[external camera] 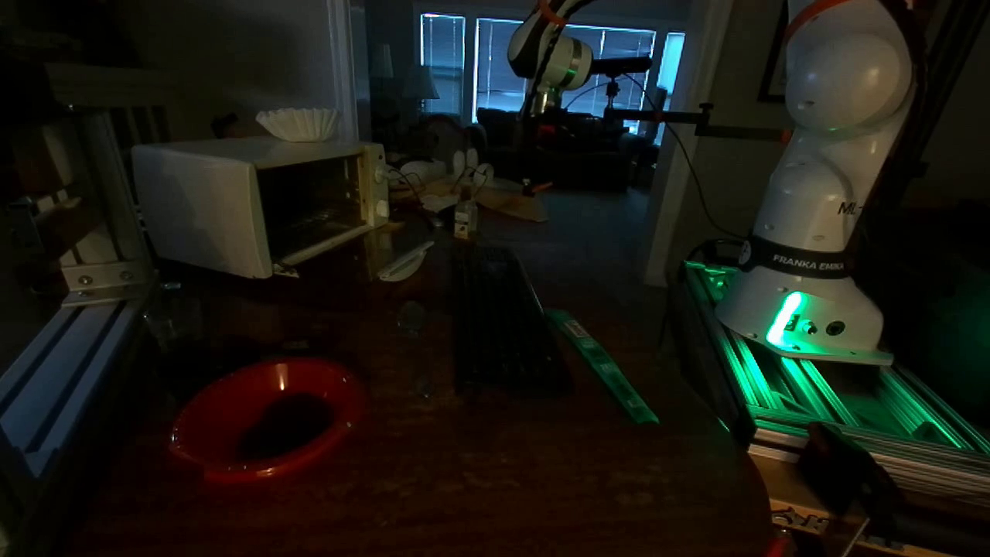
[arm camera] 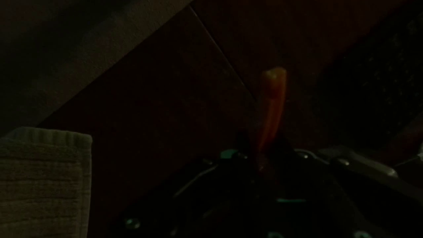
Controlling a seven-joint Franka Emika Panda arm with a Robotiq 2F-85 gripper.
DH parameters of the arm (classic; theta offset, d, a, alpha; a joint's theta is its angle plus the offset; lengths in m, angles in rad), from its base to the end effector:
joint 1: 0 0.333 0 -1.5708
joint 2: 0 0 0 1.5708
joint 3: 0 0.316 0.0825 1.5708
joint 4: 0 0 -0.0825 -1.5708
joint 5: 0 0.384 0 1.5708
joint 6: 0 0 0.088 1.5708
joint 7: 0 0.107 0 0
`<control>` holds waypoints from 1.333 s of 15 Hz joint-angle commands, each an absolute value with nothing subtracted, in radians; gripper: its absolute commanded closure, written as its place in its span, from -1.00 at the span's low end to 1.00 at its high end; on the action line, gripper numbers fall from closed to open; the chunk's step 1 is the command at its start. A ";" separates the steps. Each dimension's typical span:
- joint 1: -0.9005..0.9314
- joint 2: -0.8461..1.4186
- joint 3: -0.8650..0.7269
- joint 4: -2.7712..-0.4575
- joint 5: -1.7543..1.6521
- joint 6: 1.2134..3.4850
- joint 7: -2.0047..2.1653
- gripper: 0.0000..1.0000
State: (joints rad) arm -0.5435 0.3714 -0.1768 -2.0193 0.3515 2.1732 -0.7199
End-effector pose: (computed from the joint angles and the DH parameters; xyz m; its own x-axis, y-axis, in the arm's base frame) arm 0.4448 -0.3705 0.2536 0.9750 -0.2164 -0.0506 -0.2219 -0.9345 -0.2782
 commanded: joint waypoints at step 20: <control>-0.539 0.387 -0.171 -2.101 0.427 2.368 -0.746 0.90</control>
